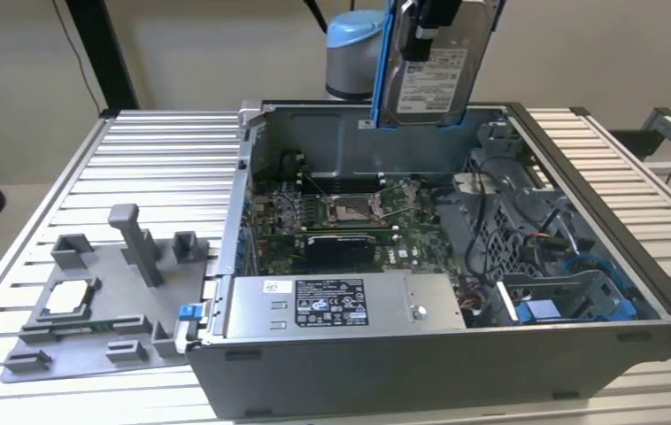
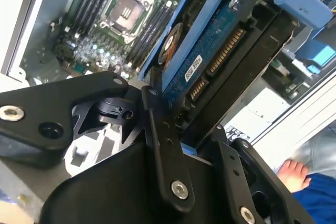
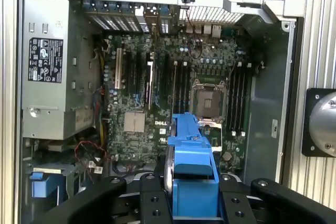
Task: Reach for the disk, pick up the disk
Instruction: 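Pick up the disk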
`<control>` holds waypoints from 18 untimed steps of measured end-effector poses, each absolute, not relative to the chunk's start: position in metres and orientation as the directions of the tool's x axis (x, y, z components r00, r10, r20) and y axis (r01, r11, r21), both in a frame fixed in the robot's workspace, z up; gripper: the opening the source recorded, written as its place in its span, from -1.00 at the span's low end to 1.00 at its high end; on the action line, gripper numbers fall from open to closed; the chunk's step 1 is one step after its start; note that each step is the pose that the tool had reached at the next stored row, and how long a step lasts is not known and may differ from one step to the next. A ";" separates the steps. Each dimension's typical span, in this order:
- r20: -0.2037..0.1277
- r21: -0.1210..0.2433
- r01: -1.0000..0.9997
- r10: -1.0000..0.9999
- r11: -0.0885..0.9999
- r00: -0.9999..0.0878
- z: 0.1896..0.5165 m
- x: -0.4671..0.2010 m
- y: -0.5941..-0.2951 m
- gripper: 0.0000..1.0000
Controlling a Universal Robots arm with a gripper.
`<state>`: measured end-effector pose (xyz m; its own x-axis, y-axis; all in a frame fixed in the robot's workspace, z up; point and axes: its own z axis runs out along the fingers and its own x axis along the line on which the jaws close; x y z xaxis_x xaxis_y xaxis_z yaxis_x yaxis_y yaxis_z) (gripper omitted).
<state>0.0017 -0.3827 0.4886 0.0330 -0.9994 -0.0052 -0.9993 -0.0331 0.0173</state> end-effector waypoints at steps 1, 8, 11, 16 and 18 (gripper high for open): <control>-0.005 0.017 -0.999 -0.999 -0.033 0.033 0.489 0.005 -0.383 -1.00; -0.005 0.017 -0.999 -0.999 -0.033 0.033 0.489 0.028 -0.383 -1.00; -0.005 0.018 -0.999 -0.999 -0.033 0.033 0.489 0.038 -0.383 -1.00; -0.005 0.018 -0.999 -0.999 -0.033 0.033 0.489 0.056 -0.383 -1.00; -0.005 0.018 -0.999 -0.999 -0.033 0.033 0.489 0.063 -0.383 -1.00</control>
<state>0.0626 -0.3827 0.4887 0.0330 -0.9994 -0.0051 -0.9993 -0.0331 0.0178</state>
